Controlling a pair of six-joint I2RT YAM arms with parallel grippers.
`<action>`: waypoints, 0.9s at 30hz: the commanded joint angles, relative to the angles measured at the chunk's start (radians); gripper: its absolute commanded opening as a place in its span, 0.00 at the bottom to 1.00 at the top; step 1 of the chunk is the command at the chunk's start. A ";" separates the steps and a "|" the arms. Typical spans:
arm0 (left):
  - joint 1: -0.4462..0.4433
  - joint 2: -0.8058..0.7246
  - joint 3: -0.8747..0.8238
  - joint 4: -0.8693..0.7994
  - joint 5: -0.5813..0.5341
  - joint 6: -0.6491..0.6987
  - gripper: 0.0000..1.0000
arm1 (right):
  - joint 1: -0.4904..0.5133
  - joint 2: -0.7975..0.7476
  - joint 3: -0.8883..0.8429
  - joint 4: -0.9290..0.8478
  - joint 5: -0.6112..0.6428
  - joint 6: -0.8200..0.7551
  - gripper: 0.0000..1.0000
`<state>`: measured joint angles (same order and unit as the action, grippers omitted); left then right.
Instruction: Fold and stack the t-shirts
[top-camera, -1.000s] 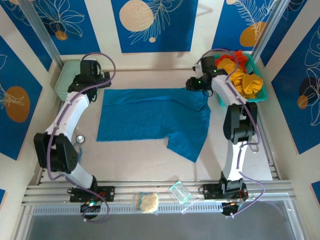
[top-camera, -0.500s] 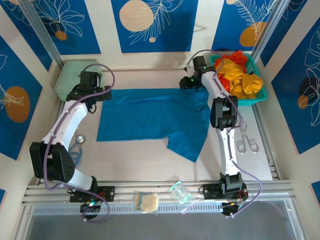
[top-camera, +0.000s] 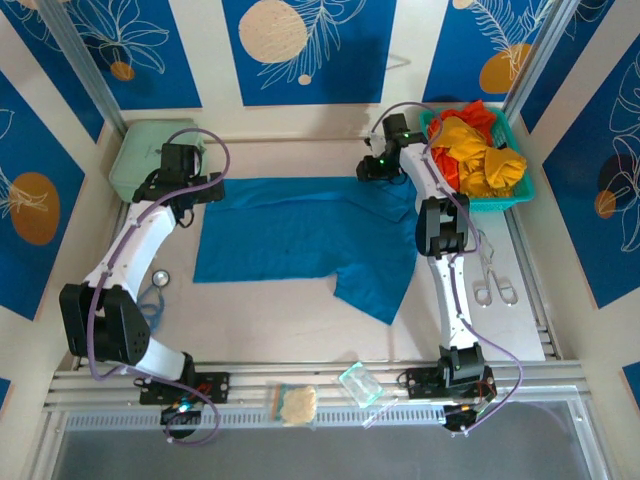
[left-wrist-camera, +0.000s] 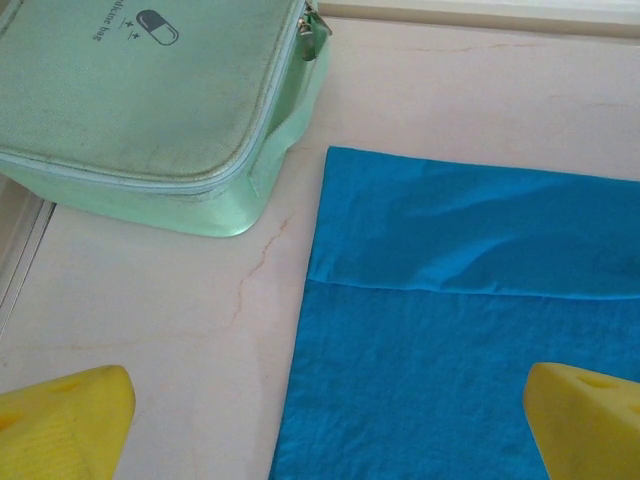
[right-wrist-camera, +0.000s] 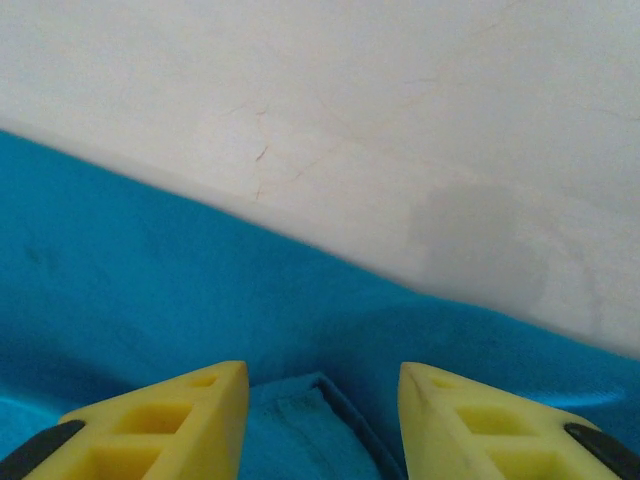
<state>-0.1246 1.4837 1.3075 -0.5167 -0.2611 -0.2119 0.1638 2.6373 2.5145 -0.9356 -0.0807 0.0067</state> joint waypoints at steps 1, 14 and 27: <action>-0.001 0.004 0.013 -0.008 0.015 -0.011 0.99 | 0.002 0.029 0.046 -0.080 -0.039 -0.005 0.42; -0.001 0.018 0.010 -0.008 0.017 -0.015 0.99 | 0.008 0.065 0.102 -0.132 -0.059 -0.020 0.36; -0.001 0.011 0.012 -0.014 0.021 -0.015 0.99 | 0.031 -0.015 0.042 -0.116 -0.038 0.002 0.00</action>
<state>-0.1246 1.4963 1.3075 -0.5171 -0.2539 -0.2123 0.1757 2.6839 2.5809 -1.0374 -0.1051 -0.0029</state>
